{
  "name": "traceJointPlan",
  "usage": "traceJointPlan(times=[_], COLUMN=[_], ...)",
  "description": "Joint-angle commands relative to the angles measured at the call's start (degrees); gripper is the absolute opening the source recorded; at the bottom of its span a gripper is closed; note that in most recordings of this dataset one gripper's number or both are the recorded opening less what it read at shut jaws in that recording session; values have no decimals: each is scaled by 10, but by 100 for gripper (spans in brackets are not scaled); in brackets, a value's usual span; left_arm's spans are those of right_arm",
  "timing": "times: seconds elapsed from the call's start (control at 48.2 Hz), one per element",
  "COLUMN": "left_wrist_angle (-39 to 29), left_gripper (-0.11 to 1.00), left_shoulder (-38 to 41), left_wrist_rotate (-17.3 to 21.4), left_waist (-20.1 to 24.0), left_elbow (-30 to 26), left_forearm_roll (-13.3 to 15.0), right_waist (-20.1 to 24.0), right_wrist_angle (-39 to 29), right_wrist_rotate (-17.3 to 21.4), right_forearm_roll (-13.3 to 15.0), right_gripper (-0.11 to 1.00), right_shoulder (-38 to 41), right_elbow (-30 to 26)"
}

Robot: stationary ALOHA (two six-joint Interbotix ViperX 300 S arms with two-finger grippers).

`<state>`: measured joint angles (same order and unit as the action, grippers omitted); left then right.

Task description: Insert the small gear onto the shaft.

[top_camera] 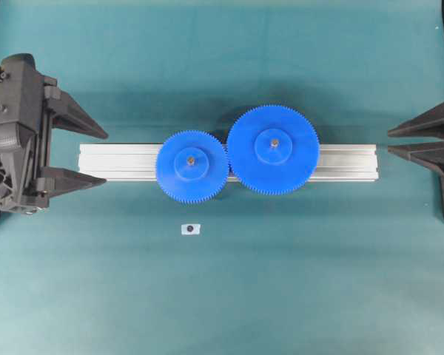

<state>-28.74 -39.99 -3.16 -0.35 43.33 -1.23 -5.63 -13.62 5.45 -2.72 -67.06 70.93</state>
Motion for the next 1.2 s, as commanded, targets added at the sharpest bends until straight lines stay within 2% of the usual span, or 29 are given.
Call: traceJointPlan(times=[0.0, 1.181], left_wrist_angle=[8, 8], left_gripper=[82, 82], left_shoulder=[-4, -10], left_wrist_rotate=[0, -24], left_waist=[-1, -8], left_elbow=[-4, 21], left_forearm_roll=[-1, -1], right_waist=[-2, -1], right_wrist_angle=[2, 0], right_wrist_rotate=[11, 12], right_forearm_roll=[0, 5], right_gripper=[41, 41], right_shoulder=[4, 4], right_elbow=[-4, -4])
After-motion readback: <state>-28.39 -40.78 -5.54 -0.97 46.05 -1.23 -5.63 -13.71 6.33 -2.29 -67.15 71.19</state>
